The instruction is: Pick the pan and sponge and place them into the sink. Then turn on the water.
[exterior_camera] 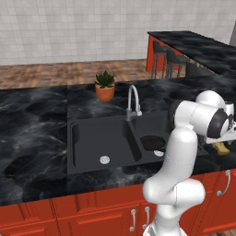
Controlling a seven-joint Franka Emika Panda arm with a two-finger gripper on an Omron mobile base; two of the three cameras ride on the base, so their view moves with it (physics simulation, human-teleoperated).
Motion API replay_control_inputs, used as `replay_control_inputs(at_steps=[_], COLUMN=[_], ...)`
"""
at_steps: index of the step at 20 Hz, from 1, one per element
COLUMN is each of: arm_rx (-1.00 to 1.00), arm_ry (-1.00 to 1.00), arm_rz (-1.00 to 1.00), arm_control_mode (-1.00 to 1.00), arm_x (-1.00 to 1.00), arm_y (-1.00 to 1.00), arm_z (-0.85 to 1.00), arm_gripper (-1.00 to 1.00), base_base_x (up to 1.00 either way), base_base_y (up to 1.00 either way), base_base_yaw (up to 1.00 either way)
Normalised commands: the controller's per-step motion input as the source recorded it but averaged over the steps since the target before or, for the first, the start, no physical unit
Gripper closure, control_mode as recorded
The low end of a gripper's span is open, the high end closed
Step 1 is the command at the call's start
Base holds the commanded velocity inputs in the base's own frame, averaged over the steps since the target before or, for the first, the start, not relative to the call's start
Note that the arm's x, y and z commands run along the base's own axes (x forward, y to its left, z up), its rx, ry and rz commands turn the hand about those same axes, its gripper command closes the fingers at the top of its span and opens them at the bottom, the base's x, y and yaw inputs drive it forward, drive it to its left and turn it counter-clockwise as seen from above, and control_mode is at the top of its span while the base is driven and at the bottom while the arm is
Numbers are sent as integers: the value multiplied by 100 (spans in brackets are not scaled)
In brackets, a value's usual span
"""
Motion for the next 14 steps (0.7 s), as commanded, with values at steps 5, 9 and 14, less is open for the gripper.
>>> replay_control_inputs(at_steps=[5, 9, 14], arm_rx=[2, 2, 2], arm_ry=[0, 0, 0], arm_rz=[0, 0, 1], arm_control_mode=[-100, -100, -100], arm_x=[0, 0, 0], arm_y=[-7, -8, -5], arm_z=[-12, -13, -16], arm_gripper=[-100, -100, -100], base_base_x=[0, 0, 0], base_base_y=[0, 0, 0], base_base_yaw=[0, 0, 0])
